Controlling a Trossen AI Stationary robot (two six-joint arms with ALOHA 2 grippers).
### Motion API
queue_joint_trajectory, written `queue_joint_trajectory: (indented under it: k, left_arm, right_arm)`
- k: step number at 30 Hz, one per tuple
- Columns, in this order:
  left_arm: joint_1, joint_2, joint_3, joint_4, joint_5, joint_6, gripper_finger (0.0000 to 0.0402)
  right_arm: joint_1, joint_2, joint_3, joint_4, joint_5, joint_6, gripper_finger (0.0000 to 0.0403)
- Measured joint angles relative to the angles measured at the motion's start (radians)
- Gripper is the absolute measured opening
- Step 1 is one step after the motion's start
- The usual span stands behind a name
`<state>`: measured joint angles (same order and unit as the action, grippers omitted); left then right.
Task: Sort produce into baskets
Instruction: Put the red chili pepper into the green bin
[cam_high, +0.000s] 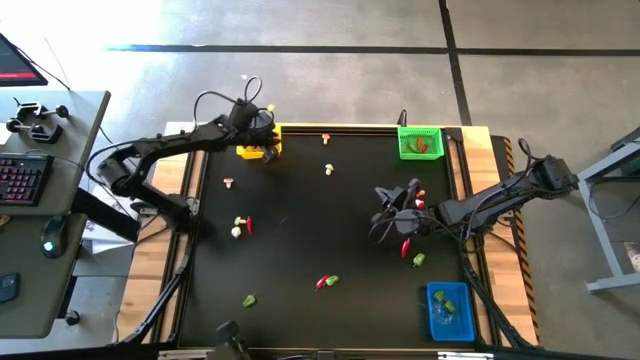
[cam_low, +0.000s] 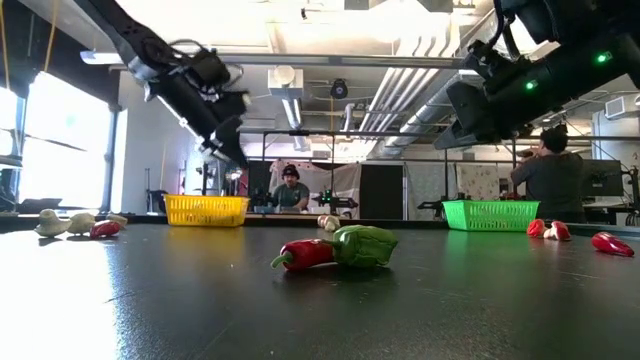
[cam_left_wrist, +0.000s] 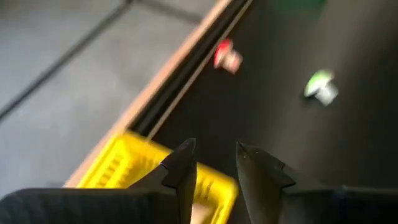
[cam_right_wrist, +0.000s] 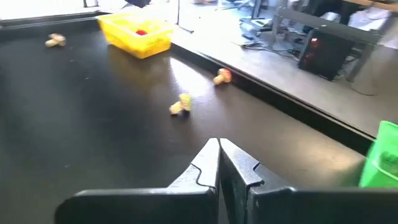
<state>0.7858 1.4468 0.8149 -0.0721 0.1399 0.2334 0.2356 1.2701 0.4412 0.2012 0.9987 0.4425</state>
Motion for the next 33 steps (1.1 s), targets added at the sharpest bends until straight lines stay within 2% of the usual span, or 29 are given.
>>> queue_joint_trajectory:
  k: [6, 10, 17, 22, 27, 33]
  left_arm:
    - [-0.101, -0.118, -0.142, 0.278, 0.0, -0.103, 0.0086]
    - [-0.193, -0.212, -0.241, 0.4, 0.0, -0.146, 0.0085]
    - [-0.38, -0.352, -0.368, 0.522, -0.001, -0.153, 0.0085]
    - [-0.511, -0.399, -0.419, 0.529, 0.006, -0.153, 0.0085]
    - [-0.633, -0.4, -0.443, 0.54, 0.008, -0.177, 0.0085]
    - [-0.752, -0.4, -0.444, 0.542, 0.008, -0.199, 0.0085]
  right_arm:
    - [0.0, 0.0, 0.0, -0.111, 0.133, 0.139, 0.0]
    - [-0.021, 0.0, 0.014, -0.228, 0.111, 0.248, 0.0]
    - [-0.126, 0.0, 0.144, -0.68, -0.125, 0.5, 0.0]
    - [-0.236, 0.0, 0.192, -0.956, -0.362, 0.637, 0.0]
    - [-0.289, 0.0, 0.174, -1.013, -0.52, 0.647, 0.001]
    - [-0.245, 0.0, 0.173, -1.008, -0.677, 0.643, 0.0067]
